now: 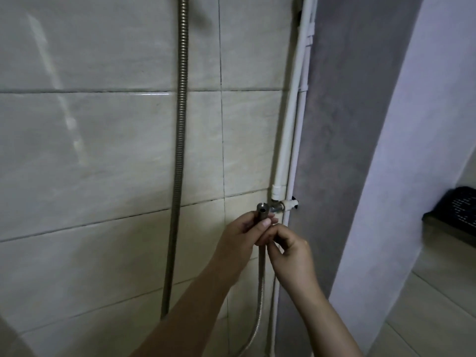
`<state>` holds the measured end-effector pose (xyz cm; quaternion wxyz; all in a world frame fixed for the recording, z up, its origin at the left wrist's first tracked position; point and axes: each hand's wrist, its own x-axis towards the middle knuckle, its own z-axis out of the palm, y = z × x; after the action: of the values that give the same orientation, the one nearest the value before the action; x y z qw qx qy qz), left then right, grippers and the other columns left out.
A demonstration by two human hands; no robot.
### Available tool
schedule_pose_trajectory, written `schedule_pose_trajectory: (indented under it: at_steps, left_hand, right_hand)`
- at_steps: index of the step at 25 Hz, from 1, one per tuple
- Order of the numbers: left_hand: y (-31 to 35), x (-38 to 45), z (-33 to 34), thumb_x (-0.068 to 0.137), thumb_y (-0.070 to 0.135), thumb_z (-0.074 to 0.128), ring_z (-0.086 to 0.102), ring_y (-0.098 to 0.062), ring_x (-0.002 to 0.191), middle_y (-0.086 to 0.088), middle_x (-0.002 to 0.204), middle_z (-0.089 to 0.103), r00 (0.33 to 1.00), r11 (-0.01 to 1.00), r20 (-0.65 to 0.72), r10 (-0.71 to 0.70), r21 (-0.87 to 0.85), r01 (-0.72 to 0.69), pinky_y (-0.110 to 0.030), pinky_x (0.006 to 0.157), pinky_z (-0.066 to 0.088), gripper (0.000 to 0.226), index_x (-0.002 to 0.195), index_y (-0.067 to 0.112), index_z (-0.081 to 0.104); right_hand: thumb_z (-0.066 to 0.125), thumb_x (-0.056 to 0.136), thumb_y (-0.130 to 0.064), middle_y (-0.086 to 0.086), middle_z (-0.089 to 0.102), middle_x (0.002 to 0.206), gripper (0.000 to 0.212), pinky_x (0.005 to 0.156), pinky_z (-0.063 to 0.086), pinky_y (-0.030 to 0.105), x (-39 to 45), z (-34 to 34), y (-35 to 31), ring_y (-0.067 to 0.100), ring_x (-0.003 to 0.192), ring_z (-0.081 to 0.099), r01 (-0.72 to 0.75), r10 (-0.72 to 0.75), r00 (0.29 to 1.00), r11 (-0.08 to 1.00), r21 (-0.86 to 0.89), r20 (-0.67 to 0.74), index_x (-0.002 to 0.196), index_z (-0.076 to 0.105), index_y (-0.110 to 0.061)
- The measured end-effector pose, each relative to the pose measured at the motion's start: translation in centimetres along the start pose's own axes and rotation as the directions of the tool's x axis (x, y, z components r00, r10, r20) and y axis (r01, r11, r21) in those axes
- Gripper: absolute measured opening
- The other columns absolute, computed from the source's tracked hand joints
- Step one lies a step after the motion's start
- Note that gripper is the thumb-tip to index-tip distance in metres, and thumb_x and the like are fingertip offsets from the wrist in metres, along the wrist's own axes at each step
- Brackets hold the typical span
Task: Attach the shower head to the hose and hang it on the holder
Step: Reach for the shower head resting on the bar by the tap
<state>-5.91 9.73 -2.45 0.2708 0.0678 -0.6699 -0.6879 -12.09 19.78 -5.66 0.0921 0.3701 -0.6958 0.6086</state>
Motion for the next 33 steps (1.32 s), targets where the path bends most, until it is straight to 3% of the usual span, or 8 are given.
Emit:
schedule_pose_trajectory:
  at_steps: [3,6,12,17,22,28,30,33]
  left_hand:
    - [0.2,0.8,2.0,0.091,0.002,0.058,0.069,-0.002,0.088,-0.003,0.097,0.074,0.999,1.0,0.046,0.029,0.01,-0.03,-0.017,0.081,0.053,0.021,0.108,0.004,0.069]
    - [0.1,1.6,4.2,0.091,0.004,0.06,0.069,-0.011,0.09,-0.007,0.095,0.074,0.995,1.0,0.096,0.025,-0.015,-0.024,-0.028,0.089,0.054,0.019,0.106,0.004,0.07]
    - [-0.5,3.3,9.8,0.091,0.004,0.059,0.068,-0.004,0.074,0.008,0.071,0.074,0.97,0.995,0.239,0.044,-0.093,-0.022,-0.019,0.076,0.054,0.016,0.097,0.013,0.071]
    - [-1.4,4.7,16.4,0.093,0.008,0.057,0.067,-0.009,0.074,0.003,0.074,0.071,0.924,0.99,0.382,0.006,-0.132,0.048,-0.02,0.077,0.053,0.016,0.103,0.008,0.07]
    - [-2.4,6.3,23.2,0.092,0.011,0.058,0.063,-0.014,0.077,0.001,0.075,0.069,0.86,0.983,0.51,-0.035,-0.137,0.122,-0.03,0.084,0.053,0.017,0.103,0.006,0.07]
    - [-5.0,8.7,30.7,0.092,0.009,0.059,0.063,-0.011,0.071,0.0,0.074,0.068,0.786,0.975,0.614,-0.072,-0.122,0.185,-0.032,0.085,0.054,0.019,0.104,-0.001,0.068]
    - [-6.1,9.1,32.4,0.092,0.009,0.058,0.063,-0.011,0.071,-0.001,0.075,0.068,0.763,0.974,0.641,-0.084,-0.108,0.198,-0.031,0.082,0.053,0.014,0.1,0.005,0.07]
    - [-8.0,9.8,34.6,0.092,0.01,0.059,0.064,-0.01,0.067,0.003,0.07,0.069,0.733,0.971,0.669,-0.122,-0.073,0.229,-0.029,0.078,0.053,0.012,0.096,0.005,0.07]
  right_hand:
    - [0.06,0.083,0.01,-0.022,0.072,0.081,0.026,0.077,0.049,0.01,0.2,-2.4,0.4,-0.001,0.085,0.069,-0.042,0.044,0.998,0.999,0.03,-0.041,0.071,0.067,-0.012]
    - [0.057,0.085,0.009,-0.014,0.074,0.077,0.029,0.079,0.053,0.02,0.3,-4.7,0.9,0.005,0.081,0.071,-0.045,0.046,0.995,0.999,0.011,-0.085,0.07,0.066,-0.015]
    - [0.052,0.081,0.013,-0.012,0.073,0.073,0.04,0.082,0.055,0.028,0.5,-11.1,2.3,0.008,0.085,0.072,-0.166,0.163,0.971,0.986,0.002,-0.175,0.066,0.065,-0.022]
    - [0.051,0.079,0.011,-0.008,0.069,0.066,0.039,0.065,0.051,0.048,0.3,-18.2,4.7,0.026,0.065,0.061,-0.274,0.238,0.915,0.959,-0.07,-0.327,0.065,0.065,-0.022]
    - [0.051,0.079,0.016,-0.011,0.067,0.061,0.039,0.063,0.047,0.035,0.5,-23.3,6.9,0.009,0.06,0.058,-0.313,0.259,0.868,0.948,-0.063,-0.424,0.062,0.063,-0.017]
    - [0.052,0.077,0.014,-0.006,0.067,0.065,0.043,0.068,0.051,0.034,1.4,-29.7,10.2,0.012,0.066,0.062,-0.334,0.202,0.798,0.933,-0.137,-0.568,0.064,0.062,-0.025]
    - [0.052,0.078,0.011,-0.005,0.065,0.067,0.039,0.063,0.048,0.027,2.0,-31.4,10.7,0.01,0.062,0.058,-0.365,0.163,0.763,0.907,-0.209,-0.625,0.066,0.06,-0.026]
    - [0.055,0.074,0.002,0.004,0.066,0.077,0.024,0.062,0.048,0.032,3.5,-34.7,12.2,0.019,0.068,0.059,-0.442,0.039,0.74,0.781,-0.441,-0.671,0.075,0.062,-0.02]
